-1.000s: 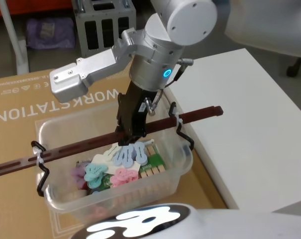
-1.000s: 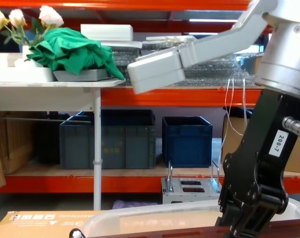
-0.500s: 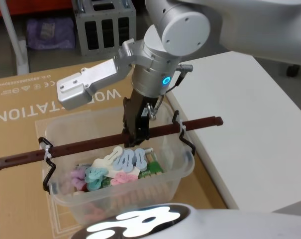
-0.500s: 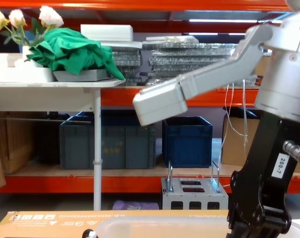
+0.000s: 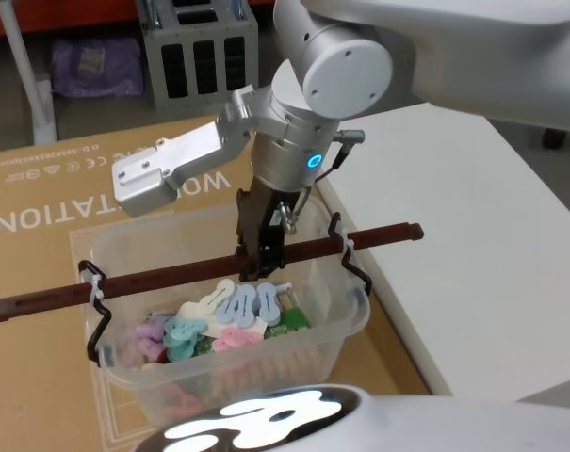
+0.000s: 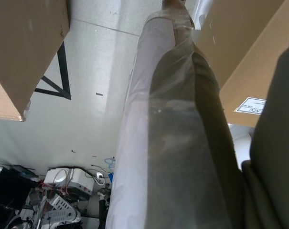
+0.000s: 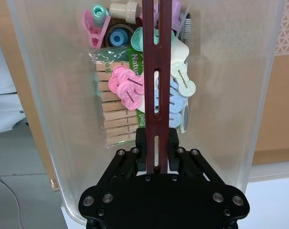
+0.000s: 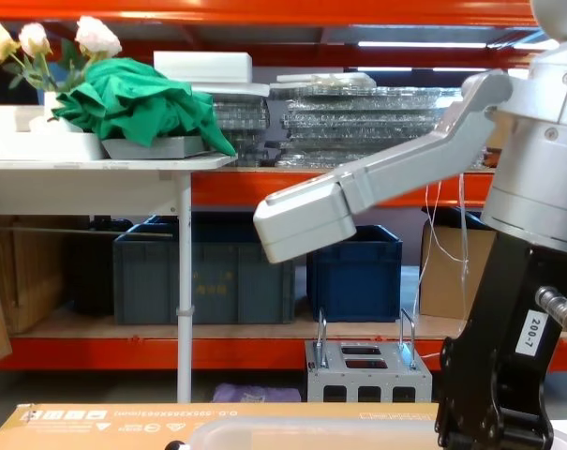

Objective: Use one hand to grasp the basket and place it at the designated location.

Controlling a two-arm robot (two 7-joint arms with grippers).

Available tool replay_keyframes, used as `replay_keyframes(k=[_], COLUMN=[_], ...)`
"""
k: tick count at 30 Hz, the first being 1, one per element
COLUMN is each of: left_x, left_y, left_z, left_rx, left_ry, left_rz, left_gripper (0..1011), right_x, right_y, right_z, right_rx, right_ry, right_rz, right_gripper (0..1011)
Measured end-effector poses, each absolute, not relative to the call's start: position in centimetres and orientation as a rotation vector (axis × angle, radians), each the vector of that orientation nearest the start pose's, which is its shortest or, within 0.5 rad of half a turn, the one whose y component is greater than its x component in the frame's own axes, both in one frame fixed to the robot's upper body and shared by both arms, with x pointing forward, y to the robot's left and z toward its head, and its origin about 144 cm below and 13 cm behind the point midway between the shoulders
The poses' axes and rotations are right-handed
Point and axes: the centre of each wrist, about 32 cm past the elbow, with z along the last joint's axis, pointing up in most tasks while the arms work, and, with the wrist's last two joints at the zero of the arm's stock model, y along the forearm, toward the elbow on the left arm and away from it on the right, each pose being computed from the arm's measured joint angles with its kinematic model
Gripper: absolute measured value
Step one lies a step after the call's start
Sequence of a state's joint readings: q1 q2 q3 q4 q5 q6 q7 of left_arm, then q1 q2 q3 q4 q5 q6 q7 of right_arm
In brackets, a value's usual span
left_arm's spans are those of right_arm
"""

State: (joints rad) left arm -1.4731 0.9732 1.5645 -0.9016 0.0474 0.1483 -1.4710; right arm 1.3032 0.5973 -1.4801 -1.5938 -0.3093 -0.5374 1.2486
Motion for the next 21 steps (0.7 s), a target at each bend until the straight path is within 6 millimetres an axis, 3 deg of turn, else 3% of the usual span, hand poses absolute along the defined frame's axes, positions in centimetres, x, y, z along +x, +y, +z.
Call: replay_keyframes(k=[10, 21], left_x=[61.7, 61.7], left_y=[49.5, 49.5], left_z=[139.6, 139.6], left_rx=[1.629, 1.629], left_ry=[0.163, 0.163], left_rz=[0.177, 0.177], left_gripper=[0, 0], right_x=[54.4, 54.9], right_y=[-12.3, -13.0], right_z=[135.4, 136.7], right_rx=[-1.104, -1.087], right_ry=[-1.31, -1.303], right_rz=[0.995, 0.954], right_gripper=[253, 593])
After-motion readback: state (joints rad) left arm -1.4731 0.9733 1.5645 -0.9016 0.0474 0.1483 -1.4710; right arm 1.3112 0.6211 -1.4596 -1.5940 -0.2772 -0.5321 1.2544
